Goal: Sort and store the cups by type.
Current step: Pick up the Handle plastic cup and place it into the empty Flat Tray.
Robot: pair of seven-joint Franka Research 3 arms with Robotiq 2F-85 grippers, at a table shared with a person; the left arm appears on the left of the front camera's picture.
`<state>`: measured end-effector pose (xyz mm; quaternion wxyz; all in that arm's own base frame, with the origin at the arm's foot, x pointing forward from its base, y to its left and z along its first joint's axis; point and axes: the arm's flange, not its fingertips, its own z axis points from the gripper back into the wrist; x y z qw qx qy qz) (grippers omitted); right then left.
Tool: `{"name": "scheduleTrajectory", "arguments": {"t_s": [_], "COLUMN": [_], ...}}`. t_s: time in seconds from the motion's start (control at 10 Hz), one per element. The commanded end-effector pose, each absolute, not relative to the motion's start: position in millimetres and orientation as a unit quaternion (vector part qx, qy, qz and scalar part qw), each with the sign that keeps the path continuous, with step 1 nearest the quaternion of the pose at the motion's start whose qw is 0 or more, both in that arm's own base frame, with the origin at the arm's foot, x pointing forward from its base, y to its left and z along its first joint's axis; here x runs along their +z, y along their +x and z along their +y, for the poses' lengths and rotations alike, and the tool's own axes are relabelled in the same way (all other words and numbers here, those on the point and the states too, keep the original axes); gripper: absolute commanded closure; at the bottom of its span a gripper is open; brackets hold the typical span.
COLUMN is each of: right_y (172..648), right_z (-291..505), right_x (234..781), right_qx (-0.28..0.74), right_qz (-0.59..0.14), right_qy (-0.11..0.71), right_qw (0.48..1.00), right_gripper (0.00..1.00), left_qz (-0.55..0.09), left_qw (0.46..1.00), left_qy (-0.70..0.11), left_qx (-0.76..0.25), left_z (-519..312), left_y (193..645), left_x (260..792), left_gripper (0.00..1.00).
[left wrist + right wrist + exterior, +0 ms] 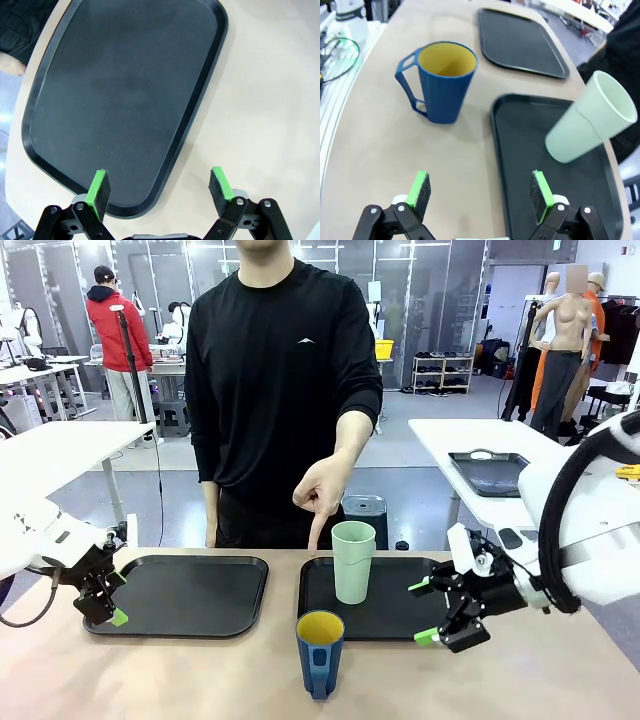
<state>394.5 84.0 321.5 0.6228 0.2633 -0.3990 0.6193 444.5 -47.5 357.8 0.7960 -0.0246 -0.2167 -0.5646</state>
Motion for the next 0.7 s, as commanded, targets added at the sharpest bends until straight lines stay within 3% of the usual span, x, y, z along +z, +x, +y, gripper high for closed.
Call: {"name": "scheduleTrajectory", "arguments": {"t_s": [0.0, 0.6], "right_y": [389, 400], "right_z": [92, 99], "right_x": [297, 271], "right_qx": [0.618, 0.581], "right_qz": [-0.412, -0.452], "right_qy": [0.309, 0.383], "right_qw": [0.594, 0.557], "right_gripper": [0.00, 0.00], "left_qz": [-0.216, -0.216], "left_qw": [0.798, 0.798], "left_qy": [-0.014, -0.014], "left_qx": [-0.562, -0.562], "left_z": [-47, -47], "left_y": [445, 445], "left_x": [356, 356], "left_gripper": [0.00, 0.00]}}
